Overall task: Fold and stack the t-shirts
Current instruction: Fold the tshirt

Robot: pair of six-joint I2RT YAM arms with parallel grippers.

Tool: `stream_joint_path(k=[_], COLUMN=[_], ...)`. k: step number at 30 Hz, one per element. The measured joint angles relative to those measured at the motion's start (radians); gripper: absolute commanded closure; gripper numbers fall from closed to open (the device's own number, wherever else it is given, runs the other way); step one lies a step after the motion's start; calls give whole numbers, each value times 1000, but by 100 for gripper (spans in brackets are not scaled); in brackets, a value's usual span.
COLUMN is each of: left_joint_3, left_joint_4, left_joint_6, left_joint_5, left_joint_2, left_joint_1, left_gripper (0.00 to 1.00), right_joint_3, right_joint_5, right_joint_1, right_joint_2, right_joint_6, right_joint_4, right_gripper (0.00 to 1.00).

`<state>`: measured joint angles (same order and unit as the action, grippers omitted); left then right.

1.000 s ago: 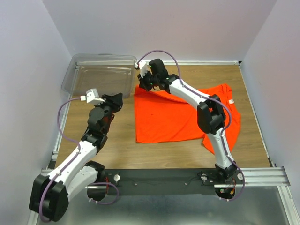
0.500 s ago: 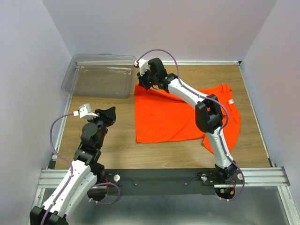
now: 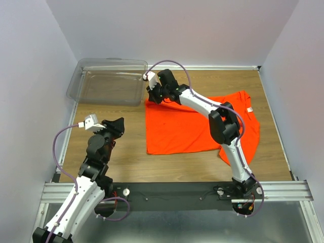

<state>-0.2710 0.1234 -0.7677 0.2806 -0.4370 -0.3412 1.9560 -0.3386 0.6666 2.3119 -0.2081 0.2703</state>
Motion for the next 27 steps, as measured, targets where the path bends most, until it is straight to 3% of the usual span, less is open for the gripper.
stream_joint_path(k=[22,23,27], left_joint_3=[51,52,61], left_joint_4=[1,1,0], left_joint_6=[-26,-26,-26], left_joint_5=[-7,-8,-9], left_joint_2=[13,14,19], left_joint_1=[1,1,1], left_gripper=[56,56,56], right_joint_3=[-116,-117,-119], right_joint_5=[-74,-75,-77], right_joint_1=[16,18,28], right_joint_2=[-43,-43,-44], right_joint_6=[-40,-40,-48], right_joint_4=[0,0,0], right_gripper=[99,98,80])
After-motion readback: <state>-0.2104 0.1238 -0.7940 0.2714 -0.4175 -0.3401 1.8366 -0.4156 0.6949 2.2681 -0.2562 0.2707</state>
